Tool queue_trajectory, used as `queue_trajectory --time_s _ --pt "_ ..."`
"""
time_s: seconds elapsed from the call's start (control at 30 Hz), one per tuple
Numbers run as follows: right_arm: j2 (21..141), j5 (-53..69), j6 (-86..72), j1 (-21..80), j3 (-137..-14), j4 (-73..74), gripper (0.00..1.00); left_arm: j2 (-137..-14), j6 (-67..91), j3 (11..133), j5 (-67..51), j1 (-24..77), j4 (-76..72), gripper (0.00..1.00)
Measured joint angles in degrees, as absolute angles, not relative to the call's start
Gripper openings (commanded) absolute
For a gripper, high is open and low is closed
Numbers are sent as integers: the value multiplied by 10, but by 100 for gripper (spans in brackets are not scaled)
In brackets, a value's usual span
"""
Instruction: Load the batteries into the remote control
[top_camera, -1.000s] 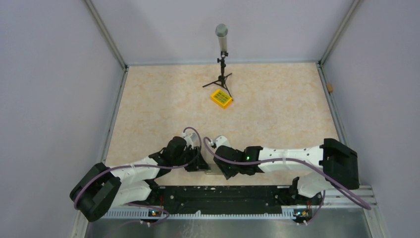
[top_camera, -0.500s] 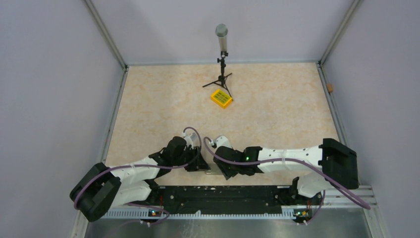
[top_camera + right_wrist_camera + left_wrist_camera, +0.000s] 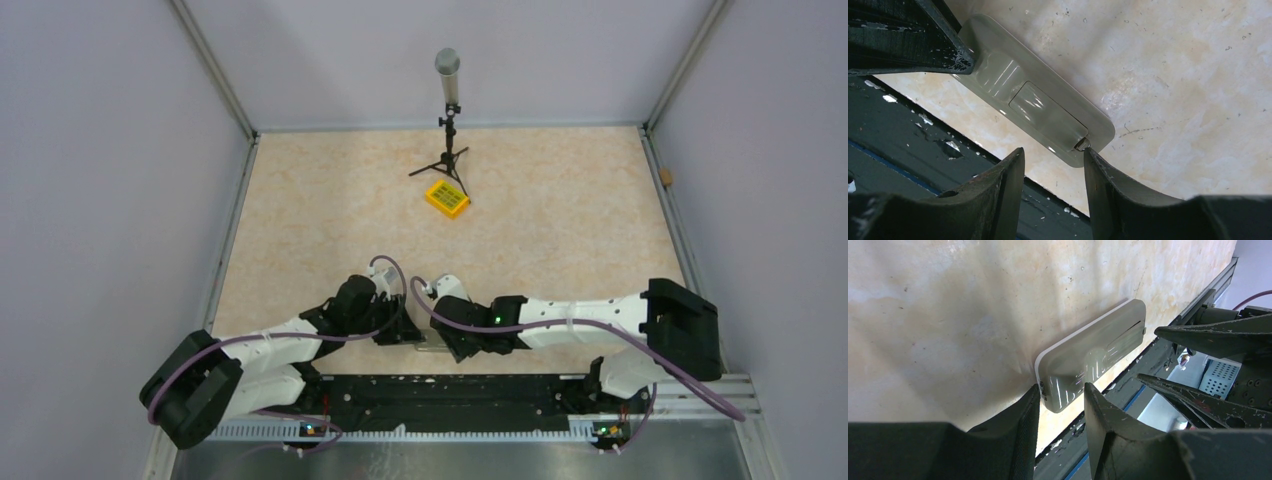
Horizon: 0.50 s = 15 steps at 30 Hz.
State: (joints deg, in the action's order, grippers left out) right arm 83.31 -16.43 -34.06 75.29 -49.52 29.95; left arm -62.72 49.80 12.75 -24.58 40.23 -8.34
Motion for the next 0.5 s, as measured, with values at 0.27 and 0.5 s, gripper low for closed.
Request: queue_trajectory --time_s 0.27,0.5 --pt "833 -168 -331 753 -502 301 14 -627 498 128 -246 402 -83 39" --pt "833 -169 -326 752 -507 300 0 -618 497 128 -246 402 -76 38"
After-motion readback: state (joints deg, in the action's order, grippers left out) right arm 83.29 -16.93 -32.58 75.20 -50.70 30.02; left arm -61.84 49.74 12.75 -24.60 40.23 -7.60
